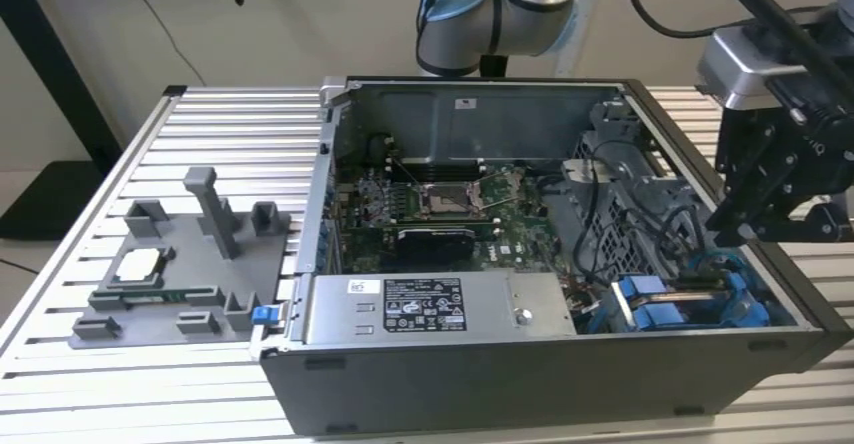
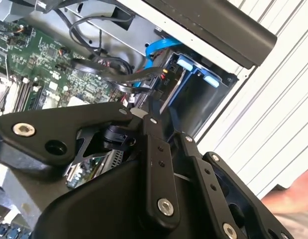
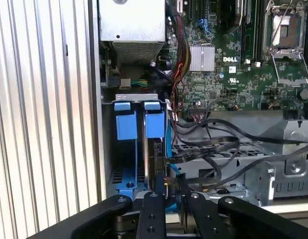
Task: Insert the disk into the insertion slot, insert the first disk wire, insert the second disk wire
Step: 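Insert the second disk wire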
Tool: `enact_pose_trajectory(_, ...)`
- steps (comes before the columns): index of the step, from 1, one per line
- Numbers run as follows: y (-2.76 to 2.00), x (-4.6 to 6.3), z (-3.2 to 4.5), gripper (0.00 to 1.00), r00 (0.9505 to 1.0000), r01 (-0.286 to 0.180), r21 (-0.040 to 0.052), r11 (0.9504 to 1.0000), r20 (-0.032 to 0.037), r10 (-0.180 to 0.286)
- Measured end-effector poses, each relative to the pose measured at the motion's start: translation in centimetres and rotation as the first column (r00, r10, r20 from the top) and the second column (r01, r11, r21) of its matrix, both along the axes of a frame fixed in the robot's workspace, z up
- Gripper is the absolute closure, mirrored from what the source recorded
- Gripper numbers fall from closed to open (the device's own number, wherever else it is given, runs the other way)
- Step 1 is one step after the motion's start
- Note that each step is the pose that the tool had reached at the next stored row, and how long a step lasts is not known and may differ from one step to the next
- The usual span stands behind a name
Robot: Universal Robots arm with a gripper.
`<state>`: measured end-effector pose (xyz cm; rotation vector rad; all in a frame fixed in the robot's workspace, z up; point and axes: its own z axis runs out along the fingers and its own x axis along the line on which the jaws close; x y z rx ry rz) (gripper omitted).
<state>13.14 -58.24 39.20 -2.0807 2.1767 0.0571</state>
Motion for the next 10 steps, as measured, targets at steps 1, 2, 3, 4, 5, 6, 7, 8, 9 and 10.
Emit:
enact_pose_trajectory(1,0.00,0.00,0.13,0.00,1.0000,0.000,0.0000,1.0000,-0.0012,0.000)
enact_pose_trajectory(2,0.00,0.00,0.28,0.00,1.0000,0.000,-0.0003,1.0000,-0.0025,0.000)
enact_pose_trajectory(3,0.00,0.00,0.41,0.00,1.0000,0.000,-0.0005,1.0000,-0.0042,0.000)
enact_pose_trajectory(4,0.00,0.00,0.48,0.00,1.0000,0.000,-0.0004,1.0000,-0.0054,0.000)
enact_pose_trajectory(5,0.00,0.00,0.48,0.00,1.0000,0.000,-0.0004,1.0000,-0.0054,0.000)
enact_pose_trajectory(6,0.00,0.00,0.48,0.00,1.0000,0.000,-0.0004,1.0000,-0.0055,0.000)
enact_pose_trajectory(7,0.01,0.00,0.49,0.00,1.0000,0.000,-0.0006,1.0000,-0.0055,0.000)
enact_pose_trajectory(8,0.01,0.00,0.49,0.00,1.0000,0.000,-0.0007,1.0000,-0.0055,0.000)
enact_pose_trajectory(9,0.01,0.00,0.49,0.00,1.0000,0.000,-0.0007,1.0000,-0.0055,0.000)
enact_pose_trajectory(10,0.01,0.00,0.49,0.00,1.0000,0.000,-0.0007,1.0000,-0.0055,0.000)
